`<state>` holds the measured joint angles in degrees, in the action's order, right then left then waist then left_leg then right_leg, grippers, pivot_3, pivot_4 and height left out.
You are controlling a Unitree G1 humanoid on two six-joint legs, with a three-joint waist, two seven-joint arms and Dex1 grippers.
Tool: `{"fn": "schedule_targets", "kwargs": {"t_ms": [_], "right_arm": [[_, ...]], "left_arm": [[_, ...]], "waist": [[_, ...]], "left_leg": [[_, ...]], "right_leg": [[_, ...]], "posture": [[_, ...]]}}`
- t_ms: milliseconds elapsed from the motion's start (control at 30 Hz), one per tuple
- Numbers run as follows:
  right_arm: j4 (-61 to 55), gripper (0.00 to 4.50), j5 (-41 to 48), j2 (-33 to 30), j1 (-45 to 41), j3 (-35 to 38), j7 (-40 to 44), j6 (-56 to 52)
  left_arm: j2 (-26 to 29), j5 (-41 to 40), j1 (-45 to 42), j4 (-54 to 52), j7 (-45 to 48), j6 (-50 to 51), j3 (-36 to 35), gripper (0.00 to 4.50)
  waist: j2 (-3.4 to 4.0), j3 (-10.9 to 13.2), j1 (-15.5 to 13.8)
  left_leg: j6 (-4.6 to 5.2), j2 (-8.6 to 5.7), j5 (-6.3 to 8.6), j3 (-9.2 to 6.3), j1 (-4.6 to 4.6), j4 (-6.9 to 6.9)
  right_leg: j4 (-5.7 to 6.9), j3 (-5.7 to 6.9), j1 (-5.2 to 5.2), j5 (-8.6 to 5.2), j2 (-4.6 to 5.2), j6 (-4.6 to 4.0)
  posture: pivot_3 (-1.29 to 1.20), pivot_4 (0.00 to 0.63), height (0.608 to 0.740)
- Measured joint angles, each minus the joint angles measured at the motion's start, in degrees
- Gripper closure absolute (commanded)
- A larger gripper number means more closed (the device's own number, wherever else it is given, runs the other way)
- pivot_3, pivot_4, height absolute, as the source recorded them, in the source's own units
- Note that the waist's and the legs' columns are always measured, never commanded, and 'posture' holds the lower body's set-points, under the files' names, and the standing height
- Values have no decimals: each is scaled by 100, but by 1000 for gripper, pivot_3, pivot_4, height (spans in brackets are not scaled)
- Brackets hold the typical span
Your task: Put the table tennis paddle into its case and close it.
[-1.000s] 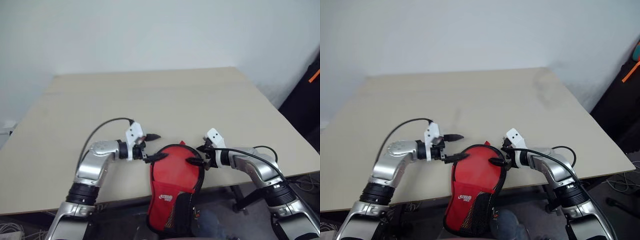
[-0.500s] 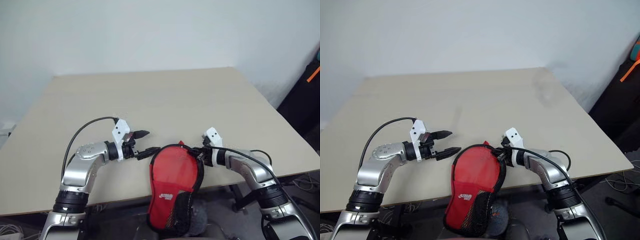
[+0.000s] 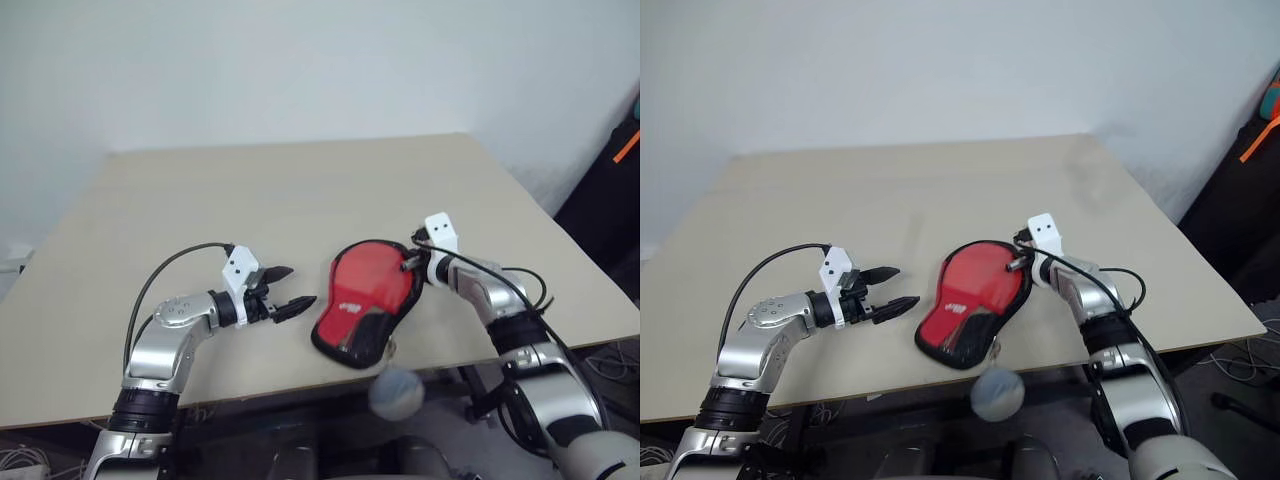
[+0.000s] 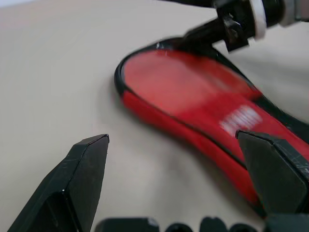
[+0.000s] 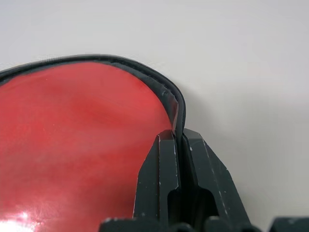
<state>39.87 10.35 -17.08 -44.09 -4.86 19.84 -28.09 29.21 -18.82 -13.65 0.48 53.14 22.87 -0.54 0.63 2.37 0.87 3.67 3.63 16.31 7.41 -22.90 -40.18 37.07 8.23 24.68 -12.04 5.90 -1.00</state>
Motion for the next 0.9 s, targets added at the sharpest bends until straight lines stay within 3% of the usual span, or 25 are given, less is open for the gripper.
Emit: {"fn": "schedule_targets", "kwargs": {"t_ms": [133,367,467,800,900], "right_arm": [[1147,4479,-204,67,-528,339,-578,605],[1827,4479,-380,320,-704,436,-882,1181],[1878,3814,-412,387,-703,475,-941,1269],[1398,230,-397,250,-648,664,-676,1038],[512,44,-211,-19,-515,771,-242,568]], "left_arm": [[-19,8,41,14,-110,-7,3,0],[-35,5,206,5,-236,-9,1,0],[-35,3,224,-12,-289,-9,1,0],[-26,0,333,-43,-345,-28,0,0],[38,-3,398,-71,-341,-34,-18,0]], "waist": [[-5,-2,56],[-4,-2,163],[-5,-3,169],[-3,-2,169],[-3,-2,164]], "left_leg": [[14,-8,-21,43,-34,2],[-20,3,-24,92,-11,12],[-24,4,-21,91,6,21],[-7,8,-30,115,16,35],[-18,7,-22,113,15,35]], "right_leg": [[57,-59,80,-7,-2,17],[69,-69,77,-7,-6,15],[71,-94,77,-7,-7,15],[72,-119,86,-7,-9,15],[71,-120,86,-7,-6,15]], "posture": [[0,0,706],[0,0,706],[0,0,706],[0,0,706],[0,0,706]]}}
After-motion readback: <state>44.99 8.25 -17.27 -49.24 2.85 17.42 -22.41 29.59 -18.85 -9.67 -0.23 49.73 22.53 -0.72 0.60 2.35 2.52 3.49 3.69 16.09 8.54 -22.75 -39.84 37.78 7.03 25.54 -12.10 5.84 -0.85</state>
